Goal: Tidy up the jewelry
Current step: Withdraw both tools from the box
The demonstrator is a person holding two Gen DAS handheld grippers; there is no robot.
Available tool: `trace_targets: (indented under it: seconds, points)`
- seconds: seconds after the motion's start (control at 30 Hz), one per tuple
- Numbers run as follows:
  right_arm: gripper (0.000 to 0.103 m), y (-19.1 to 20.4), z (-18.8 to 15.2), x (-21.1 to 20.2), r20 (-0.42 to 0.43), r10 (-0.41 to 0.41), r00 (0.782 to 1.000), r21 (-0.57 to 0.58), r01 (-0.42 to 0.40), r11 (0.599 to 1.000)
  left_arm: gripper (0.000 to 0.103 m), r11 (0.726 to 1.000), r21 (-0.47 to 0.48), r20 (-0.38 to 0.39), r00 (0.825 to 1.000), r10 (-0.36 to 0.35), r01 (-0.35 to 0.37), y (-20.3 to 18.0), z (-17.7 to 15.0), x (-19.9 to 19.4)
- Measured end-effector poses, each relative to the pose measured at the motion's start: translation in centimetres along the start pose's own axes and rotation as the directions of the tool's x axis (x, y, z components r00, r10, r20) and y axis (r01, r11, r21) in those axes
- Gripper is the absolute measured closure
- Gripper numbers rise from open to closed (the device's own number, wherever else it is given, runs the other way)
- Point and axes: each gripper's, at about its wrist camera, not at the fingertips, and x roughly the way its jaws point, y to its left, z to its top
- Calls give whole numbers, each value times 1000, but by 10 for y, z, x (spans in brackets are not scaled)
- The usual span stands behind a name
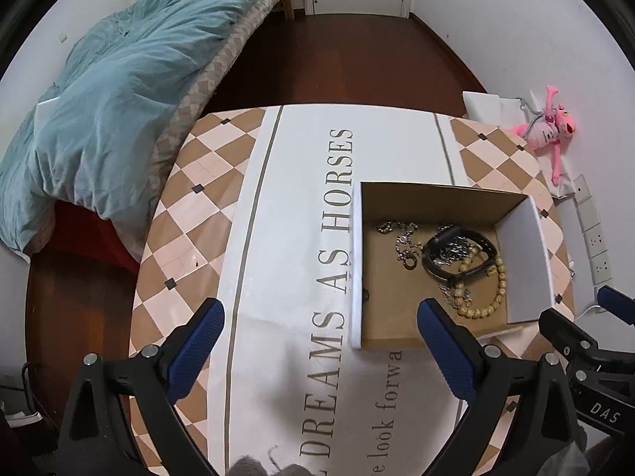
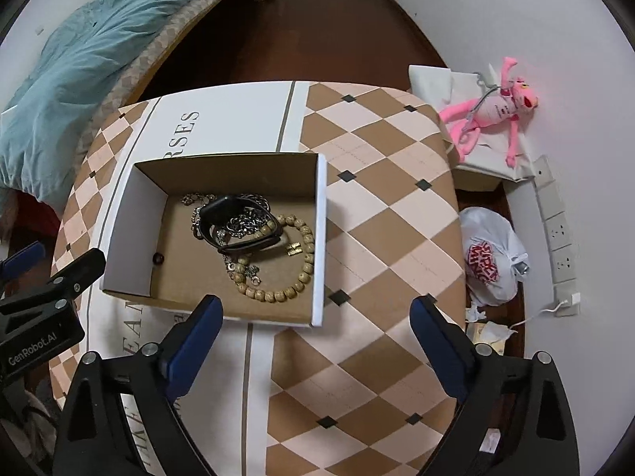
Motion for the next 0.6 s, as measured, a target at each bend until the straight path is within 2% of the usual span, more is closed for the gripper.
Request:
trace_targets:
  seconds: [0.27, 0.6]
  points:
    - [6, -2, -22, -57, 105, -3, 994, 20, 1, 1000, 4, 1000, 13, 79, 997, -20, 19, -5, -19, -48]
    - [6, 0, -61, -144, 255, -27, 967, 45, 16, 999, 4, 1000, 5, 236, 972, -11, 10, -2, -46, -138]
